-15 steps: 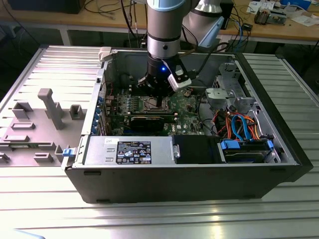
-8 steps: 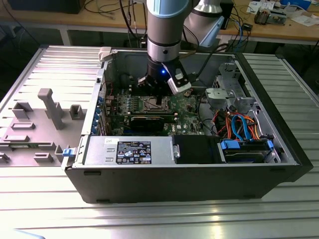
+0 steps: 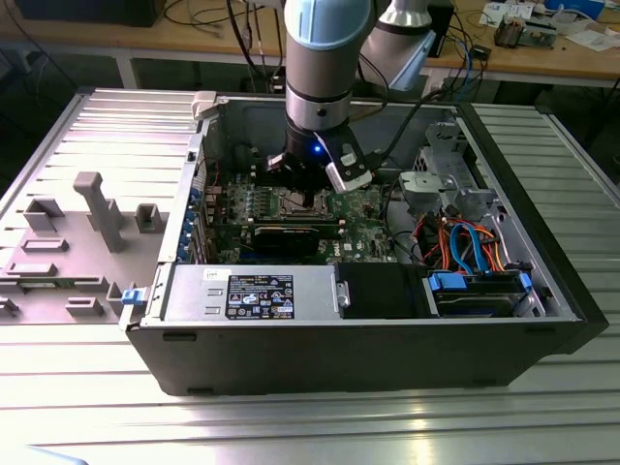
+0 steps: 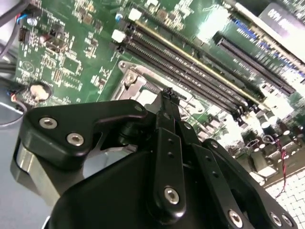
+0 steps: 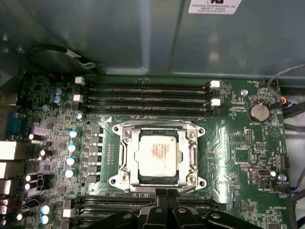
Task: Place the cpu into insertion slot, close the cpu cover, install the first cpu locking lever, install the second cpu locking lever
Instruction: 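Install the second cpu locking lever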
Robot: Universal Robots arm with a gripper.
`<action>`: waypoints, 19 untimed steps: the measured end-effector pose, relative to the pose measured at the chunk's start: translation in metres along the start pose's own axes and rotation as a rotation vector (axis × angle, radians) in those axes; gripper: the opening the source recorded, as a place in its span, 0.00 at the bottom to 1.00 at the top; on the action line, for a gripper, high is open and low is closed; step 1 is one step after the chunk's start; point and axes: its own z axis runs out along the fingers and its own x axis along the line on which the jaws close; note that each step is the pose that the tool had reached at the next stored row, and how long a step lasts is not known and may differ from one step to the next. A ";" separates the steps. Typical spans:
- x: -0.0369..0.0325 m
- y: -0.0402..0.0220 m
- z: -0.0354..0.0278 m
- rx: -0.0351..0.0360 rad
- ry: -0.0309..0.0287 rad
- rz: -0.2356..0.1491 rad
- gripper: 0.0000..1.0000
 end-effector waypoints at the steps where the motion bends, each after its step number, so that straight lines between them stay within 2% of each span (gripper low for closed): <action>1: 0.0002 -0.0022 -0.0003 -0.0028 -0.0001 0.000 0.11; 4: 0.0021 -0.0096 -0.0013 -0.0056 -0.0001 0.000 0.11; 5: 0.0057 -0.0105 -0.0012 -0.0089 -0.0002 0.000 0.11; 7: 0.0132 -0.0105 -0.0005 -0.0219 -0.0006 0.000 0.11; 11: 0.0133 -0.0105 -0.0005 -0.0254 -0.0008 0.000 0.11; 15: 0.0127 -0.0106 -0.0005 -0.0257 -0.0005 0.000 0.11; 19: 0.0116 -0.0106 -0.0005 -0.0258 0.0050 0.002 0.11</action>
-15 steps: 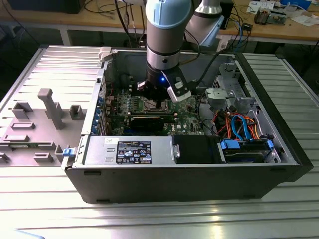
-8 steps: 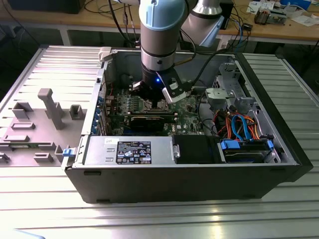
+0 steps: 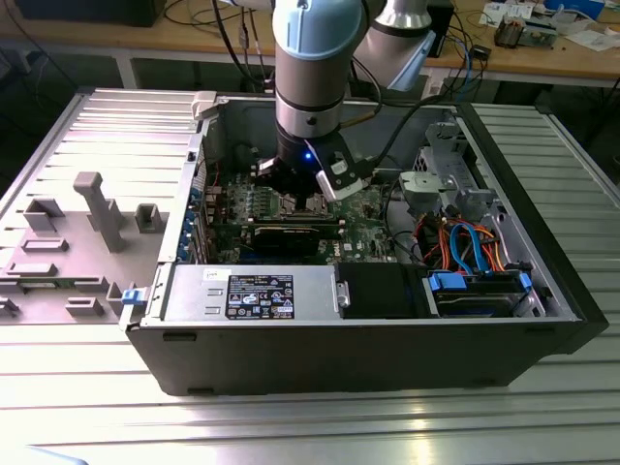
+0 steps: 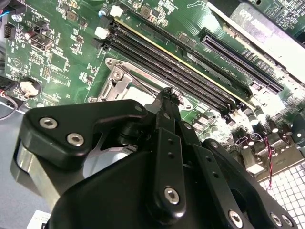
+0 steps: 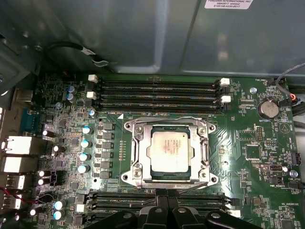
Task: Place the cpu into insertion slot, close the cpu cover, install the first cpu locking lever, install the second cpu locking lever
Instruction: 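Install the second cpu locking lever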
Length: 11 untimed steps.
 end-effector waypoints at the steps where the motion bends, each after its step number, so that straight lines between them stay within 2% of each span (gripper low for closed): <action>1: -0.0001 0.0000 0.0000 0.0001 0.0001 0.000 0.11; 3: 0.0003 0.0001 0.0000 -0.0006 0.0006 0.000 0.11; 4: 0.0003 0.0001 0.0000 -0.0013 0.0037 0.000 0.11; 6: 0.0004 -0.0001 0.0008 -0.0024 0.0238 0.004 0.11; 11: 0.0039 -0.0008 0.0048 -0.0037 0.0311 0.004 0.11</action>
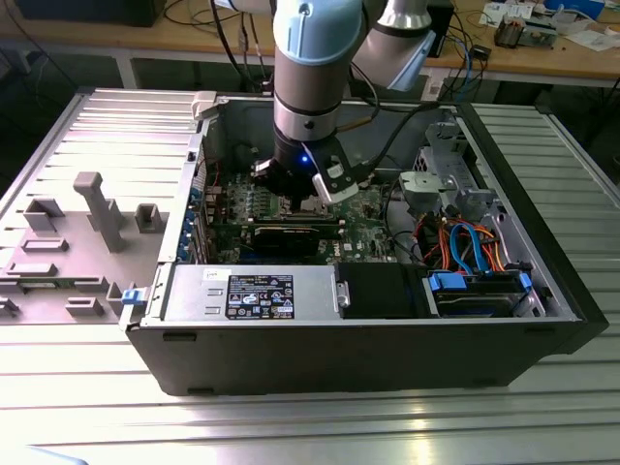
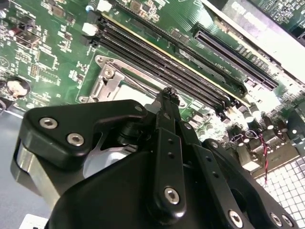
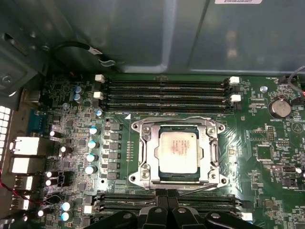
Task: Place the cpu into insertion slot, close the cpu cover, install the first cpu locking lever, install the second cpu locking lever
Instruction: 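Install the second cpu locking lever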
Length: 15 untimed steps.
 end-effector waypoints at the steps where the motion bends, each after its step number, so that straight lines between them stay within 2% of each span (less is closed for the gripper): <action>1: 0.0018 -0.0001 0.0007 -0.0009 0.0016 -0.002 0.11; 6: 0.0055 -0.0025 0.0030 -0.0087 0.0063 -0.011 0.11; 9: 0.0071 -0.0075 0.0031 -0.0213 0.0109 -0.012 0.11; 12: 0.0089 -0.0094 0.0035 -0.0312 0.0133 -0.012 0.11; 14: 0.0122 -0.0102 0.0045 -0.0429 0.0148 -0.016 0.11; 15: 0.0135 -0.0107 0.0054 -0.0458 0.0152 -0.018 0.11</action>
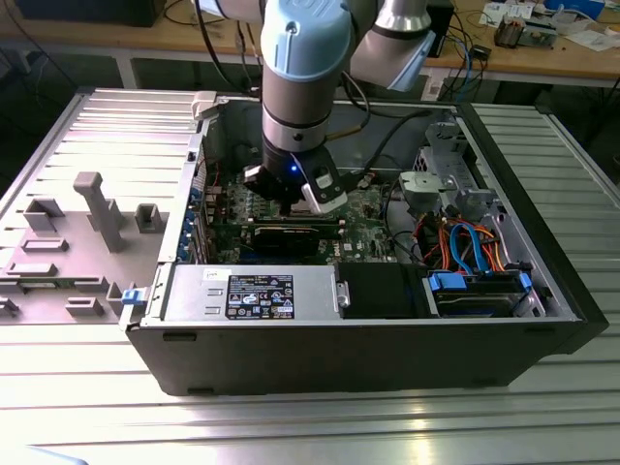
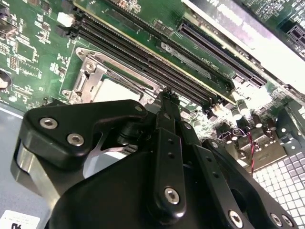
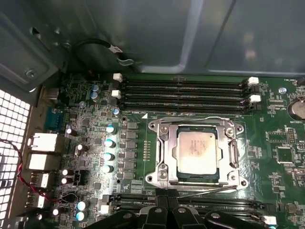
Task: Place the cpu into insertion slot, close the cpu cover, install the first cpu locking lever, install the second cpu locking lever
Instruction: 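Install the second cpu locking lever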
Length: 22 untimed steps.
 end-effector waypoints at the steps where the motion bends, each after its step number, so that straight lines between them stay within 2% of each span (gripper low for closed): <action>1: 0.0009 -0.0014 0.0019 -0.0026 0.0006 -0.003 0.11; 4: 0.0018 -0.0039 0.0067 -0.0068 0.0012 -0.006 0.11; 6: 0.0027 -0.0049 0.0096 -0.0170 0.0015 -0.010 0.11; 9: 0.0037 -0.0056 0.0123 -0.0273 0.0014 -0.011 0.11; 22: 0.0044 -0.0062 0.0129 -0.0291 0.0009 -0.009 0.11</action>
